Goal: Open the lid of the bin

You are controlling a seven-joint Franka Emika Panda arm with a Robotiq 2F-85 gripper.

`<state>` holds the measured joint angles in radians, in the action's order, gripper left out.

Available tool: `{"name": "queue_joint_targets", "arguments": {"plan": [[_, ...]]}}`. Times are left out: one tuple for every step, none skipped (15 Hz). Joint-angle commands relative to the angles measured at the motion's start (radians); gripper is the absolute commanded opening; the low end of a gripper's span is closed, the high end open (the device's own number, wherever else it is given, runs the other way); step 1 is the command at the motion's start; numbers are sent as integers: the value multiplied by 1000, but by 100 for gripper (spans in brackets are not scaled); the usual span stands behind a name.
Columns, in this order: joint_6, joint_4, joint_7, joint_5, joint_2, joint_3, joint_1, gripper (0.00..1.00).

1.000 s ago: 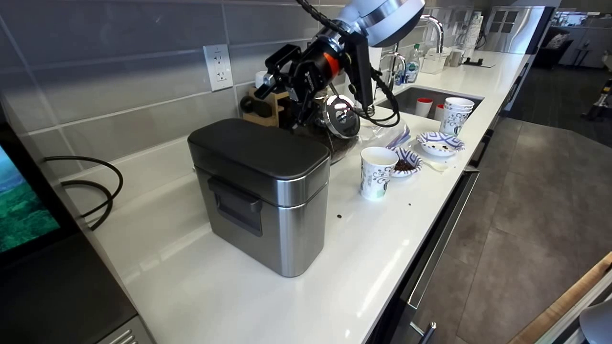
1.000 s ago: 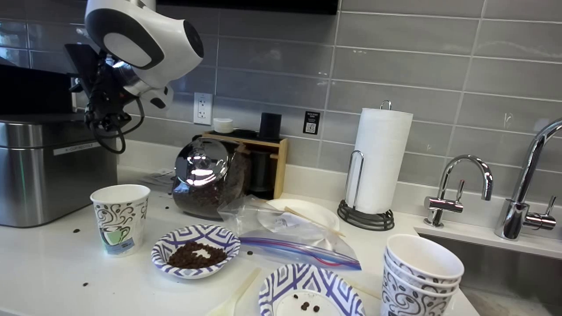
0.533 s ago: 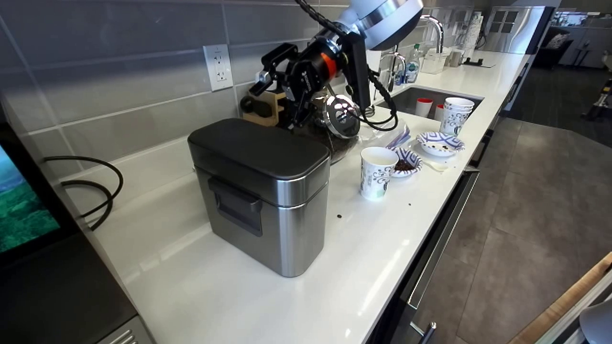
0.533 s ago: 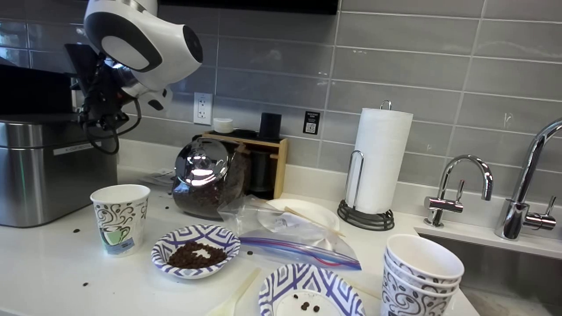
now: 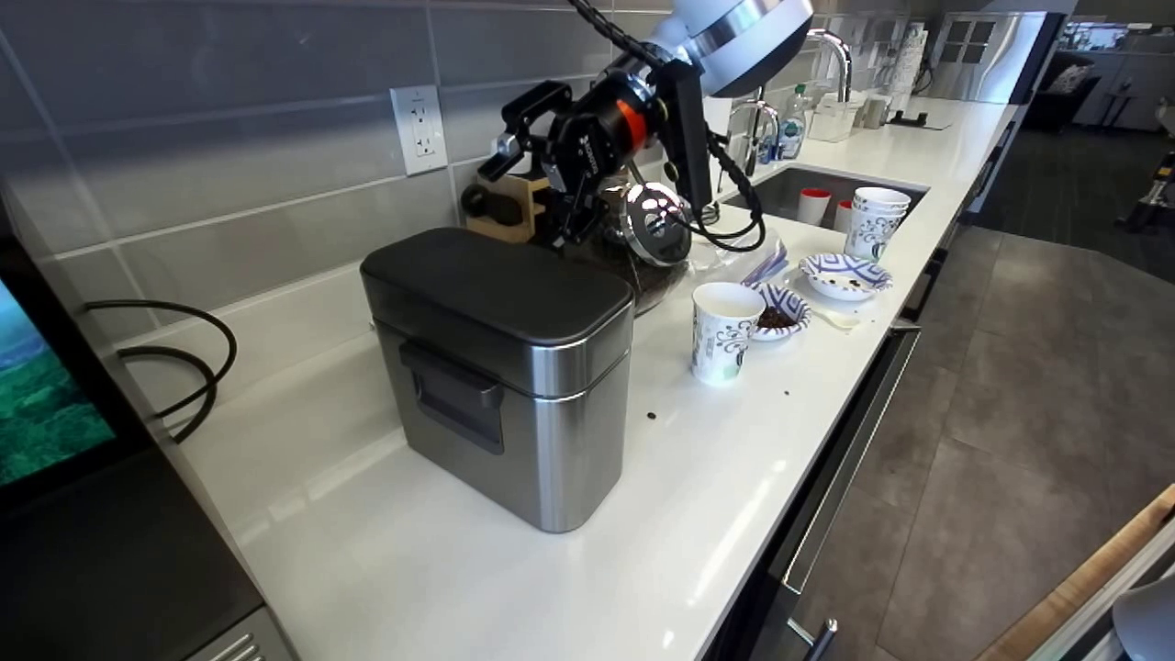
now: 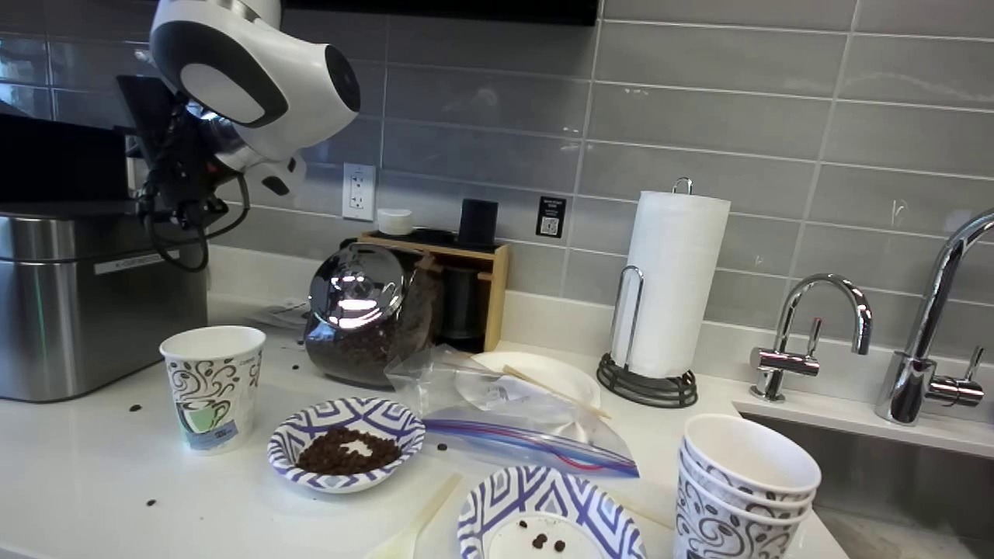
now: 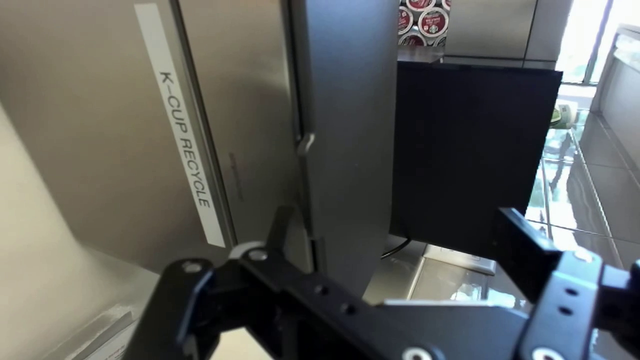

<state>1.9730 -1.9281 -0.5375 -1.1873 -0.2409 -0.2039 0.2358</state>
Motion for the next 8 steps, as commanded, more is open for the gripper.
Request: {"name": "queue_joint_targets", "arguments": {"plan": [[-33, 8, 23, 2, -5, -6, -11, 100], [-40, 9, 23, 2, -5, -6, -11, 100], [-48, 9, 23, 3, -6, -6, -12, 100], [-50, 10, 24, 4, -5, -6, -12, 100], [-57, 10, 23, 5, -4, -5, -13, 100], [-59, 9, 23, 7, -2, -5, -14, 100], [-63, 9, 22, 8, -1, -4, -15, 100], [-69, 9, 23, 9, 1, -3, -17, 100]]}}
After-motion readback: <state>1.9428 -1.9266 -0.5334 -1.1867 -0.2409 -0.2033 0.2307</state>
